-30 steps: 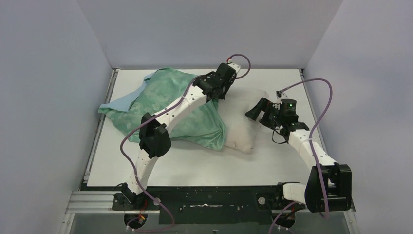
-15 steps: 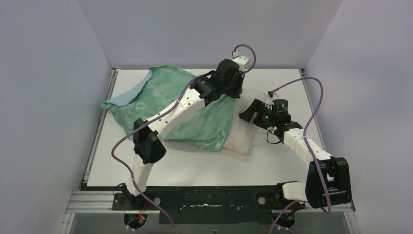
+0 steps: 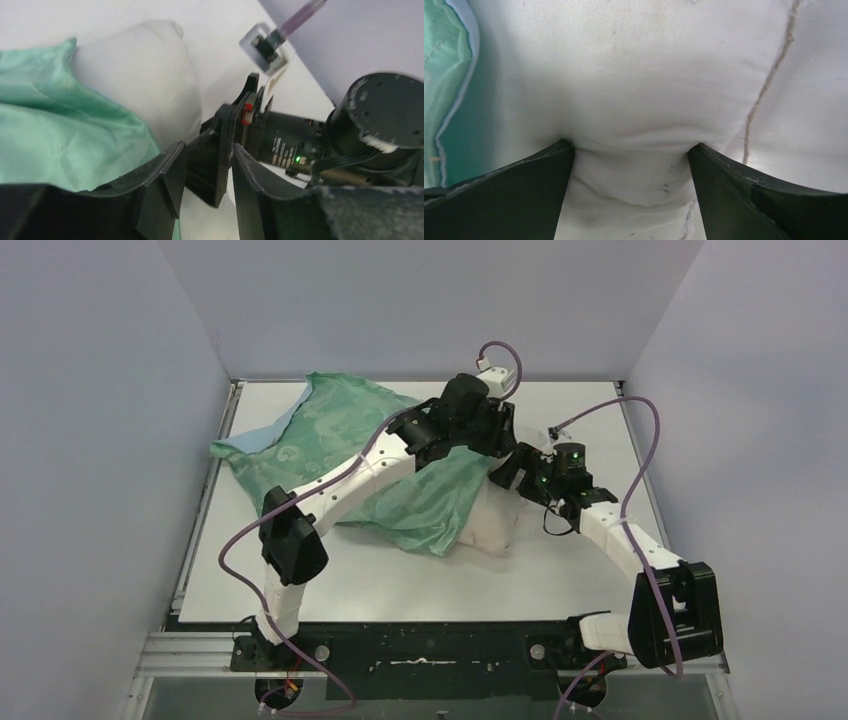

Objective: Put the pillow into the pillowcase

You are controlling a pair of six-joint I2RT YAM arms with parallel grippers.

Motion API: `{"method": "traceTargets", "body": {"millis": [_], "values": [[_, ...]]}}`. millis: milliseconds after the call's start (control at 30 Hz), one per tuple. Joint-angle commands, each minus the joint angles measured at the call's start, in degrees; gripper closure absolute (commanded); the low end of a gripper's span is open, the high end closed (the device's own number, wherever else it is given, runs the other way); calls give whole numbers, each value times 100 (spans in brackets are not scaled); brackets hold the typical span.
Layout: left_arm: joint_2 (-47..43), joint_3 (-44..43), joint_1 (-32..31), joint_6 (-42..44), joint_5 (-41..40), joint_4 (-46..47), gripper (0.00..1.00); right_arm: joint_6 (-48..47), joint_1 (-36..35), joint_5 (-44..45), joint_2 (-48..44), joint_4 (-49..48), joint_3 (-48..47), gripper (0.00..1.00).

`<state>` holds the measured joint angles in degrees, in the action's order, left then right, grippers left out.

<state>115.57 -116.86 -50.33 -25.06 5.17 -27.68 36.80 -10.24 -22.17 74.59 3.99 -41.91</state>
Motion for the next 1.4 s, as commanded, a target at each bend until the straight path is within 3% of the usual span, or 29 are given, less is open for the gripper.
{"method": "traceTargets", "body": {"millis": [0,267,533,700,867,1100,1267,1367], "values": [[-845,435,-80,523,-107,-249,59,-90,-86,502,-511,1036,-306,12],[-2326,2742,-153,747,-739,-248,52,-234,31,315,-1483,1794,-249,9],[-2636,4255,-215,609,-978,607,51,188,-175,-511,-1526,776,514,26],[-2448,4216,-222,727,-677,913,55,706,-468,-586,-1507,73,884,39],[-2405,3857,-225,754,-385,1025,100,1043,-791,-413,-1536,-267,995,47],[-2680,3195,-527,225,482,1247,100,1416,-939,83,-1716,-662,1102,47],[-2919,3658,-765,-398,949,2037,100,1673,-1085,452,-1716,-985,1159,50],[-2894,3938,-749,-322,737,1828,100,1699,-1229,599,-1625,-1144,1221,51]]}}
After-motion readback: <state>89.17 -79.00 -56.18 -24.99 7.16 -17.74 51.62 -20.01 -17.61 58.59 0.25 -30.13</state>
